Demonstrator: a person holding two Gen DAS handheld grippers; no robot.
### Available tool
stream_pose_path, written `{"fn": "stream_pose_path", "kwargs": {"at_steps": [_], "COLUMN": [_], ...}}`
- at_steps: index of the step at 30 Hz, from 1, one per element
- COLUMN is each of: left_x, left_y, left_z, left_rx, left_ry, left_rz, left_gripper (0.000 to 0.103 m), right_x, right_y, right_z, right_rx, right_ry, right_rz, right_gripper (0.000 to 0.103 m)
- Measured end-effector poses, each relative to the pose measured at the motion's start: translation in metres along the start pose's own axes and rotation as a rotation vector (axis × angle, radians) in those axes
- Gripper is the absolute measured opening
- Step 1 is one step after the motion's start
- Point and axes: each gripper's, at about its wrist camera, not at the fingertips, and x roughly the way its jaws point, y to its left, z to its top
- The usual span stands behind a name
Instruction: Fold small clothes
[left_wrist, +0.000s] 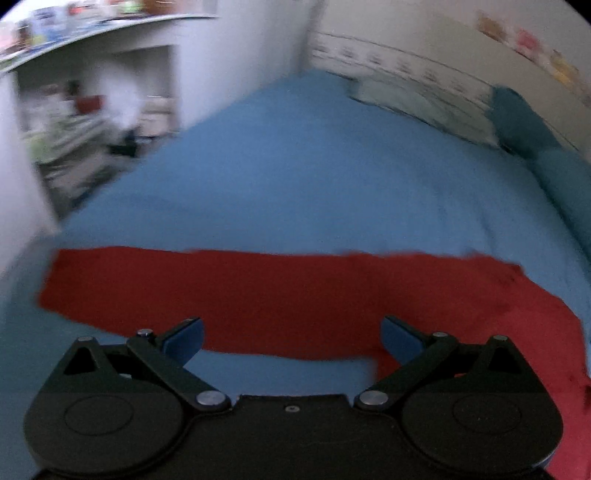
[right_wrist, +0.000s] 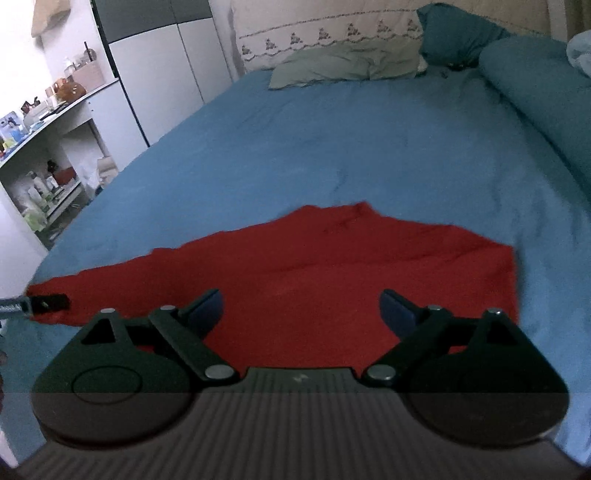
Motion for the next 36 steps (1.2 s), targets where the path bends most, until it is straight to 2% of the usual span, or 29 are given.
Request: {"fn": "stream_pose_path", "kwargs": {"at_steps": [2, 5, 8, 10, 13, 17, 18, 20, 22, 26, 29, 32, 36], "left_x": [0.005, 0.023, 0.046, 0.057, 0.075, 0.088, 0.091, 0.094, 0.096, 0.093, 0.076, 0.049, 0.015], "left_y": [0.034, 0.089, 0.134, 0.160, 0.180, 0.189, 0.189, 0.187, 0.185, 0.175, 0.146, 0.097, 0.005], "left_z": [0.001, -0.006, -0.014, -0.019, -0.020, -0.016, -0.013, -0.009, -0.006, 0.006, 0.018, 0.032, 0.045], "left_rx": [-0.056, -0.158, -0.259, -0.315, -0.360, -0.387, -0.373, -0.349, -0.338, -0.324, -0.262, -0.164, 0.024], "left_ry": [0.004, -0.007, -0.017, -0.015, -0.005, -0.050, -0.059, -0.068, -0.076, -0.110, -0.167, -0.243, -0.335], "left_rz": [0.051, 0.110, 0.159, 0.176, 0.214, 0.235, 0.249, 0.275, 0.288, 0.278, 0.256, 0.192, 0.087], "left_gripper": [0.102, 0.098, 0.089, 0.079, 0.068, 0.065, 0.062, 0.048, 0.013, 0.012, 0.011, 0.011, 0.011], "right_x": [0.005, 0.016, 0.037, 0.050, 0.063, 0.073, 0.074, 0.076, 0.075, 0.071, 0.064, 0.054, 0.039], "right_y": [0.017, 0.037, 0.048, 0.051, 0.054, 0.056, 0.057, 0.058, 0.058, 0.052, 0.044, 0.033, 0.013], "right_z": [-0.001, -0.010, -0.013, -0.015, -0.022, -0.034, -0.036, -0.041, -0.045, -0.051, -0.052, -0.049, -0.040], "right_rx": [-0.018, -0.068, -0.077, -0.067, -0.041, -0.012, -0.009, -0.008, -0.007, 0.013, 0.030, 0.046, 0.079], "right_ry": [0.004, -0.002, 0.001, 0.010, 0.014, 0.025, 0.026, 0.031, 0.028, 0.020, 0.000, -0.022, -0.052], "right_rz": [0.002, -0.040, -0.052, -0.052, -0.053, -0.062, -0.066, -0.074, -0.078, -0.085, -0.093, -0.107, -0.146], "right_gripper": [0.103, 0.103, 0.103, 0.103, 0.103, 0.103, 0.103, 0.103, 0.103, 0.103, 0.103, 0.103, 0.103]}}
